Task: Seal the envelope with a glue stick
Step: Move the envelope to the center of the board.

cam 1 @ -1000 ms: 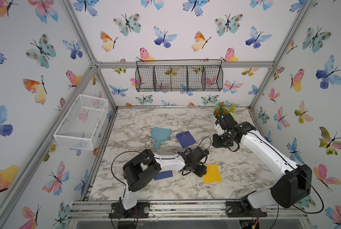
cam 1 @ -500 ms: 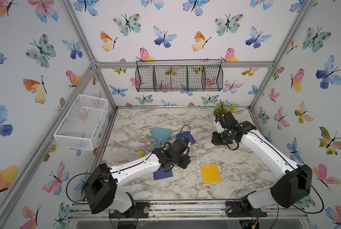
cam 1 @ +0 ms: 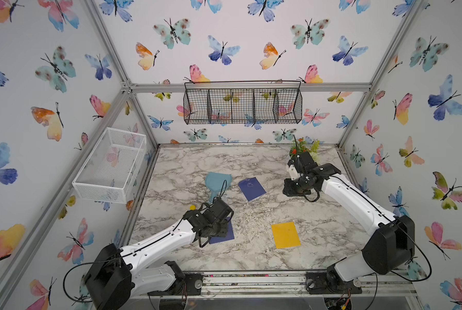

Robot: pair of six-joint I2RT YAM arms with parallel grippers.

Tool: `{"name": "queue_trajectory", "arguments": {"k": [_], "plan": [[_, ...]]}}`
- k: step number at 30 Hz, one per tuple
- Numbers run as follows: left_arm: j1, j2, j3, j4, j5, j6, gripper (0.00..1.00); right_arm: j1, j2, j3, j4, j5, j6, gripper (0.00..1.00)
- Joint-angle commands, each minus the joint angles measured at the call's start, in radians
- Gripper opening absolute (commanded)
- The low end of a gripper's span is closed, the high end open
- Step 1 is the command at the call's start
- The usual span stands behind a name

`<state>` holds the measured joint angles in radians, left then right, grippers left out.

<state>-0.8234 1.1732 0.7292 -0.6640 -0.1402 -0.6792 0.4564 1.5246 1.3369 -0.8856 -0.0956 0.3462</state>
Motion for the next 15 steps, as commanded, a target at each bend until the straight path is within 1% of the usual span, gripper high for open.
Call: {"name": "queue_trajectory", "arguments": {"k": [1,2,6,12,15], "plan": [[0.020,-0.009,-0.082,-0.020,-0.047,-0.134,0.19,-0.007,0.012,-0.009,0.026,-0.030,-0.014,0.02],[0.021,-0.018,-0.111,-0.008,-0.053,-0.157,0.19,-0.007,0.017,-0.010,0.028,-0.033,-0.017,0.02],[0.031,-0.028,-0.182,0.014,-0.079,-0.204,0.28,-0.007,0.033,0.003,0.024,-0.033,-0.034,0.02],[0.042,-0.005,-0.211,0.055,-0.095,-0.215,0.28,-0.009,0.058,0.018,0.019,-0.038,-0.052,0.02],[0.047,-0.008,-0.188,0.030,-0.111,-0.206,0.28,-0.009,0.063,0.023,0.014,-0.032,-0.056,0.02]]}}
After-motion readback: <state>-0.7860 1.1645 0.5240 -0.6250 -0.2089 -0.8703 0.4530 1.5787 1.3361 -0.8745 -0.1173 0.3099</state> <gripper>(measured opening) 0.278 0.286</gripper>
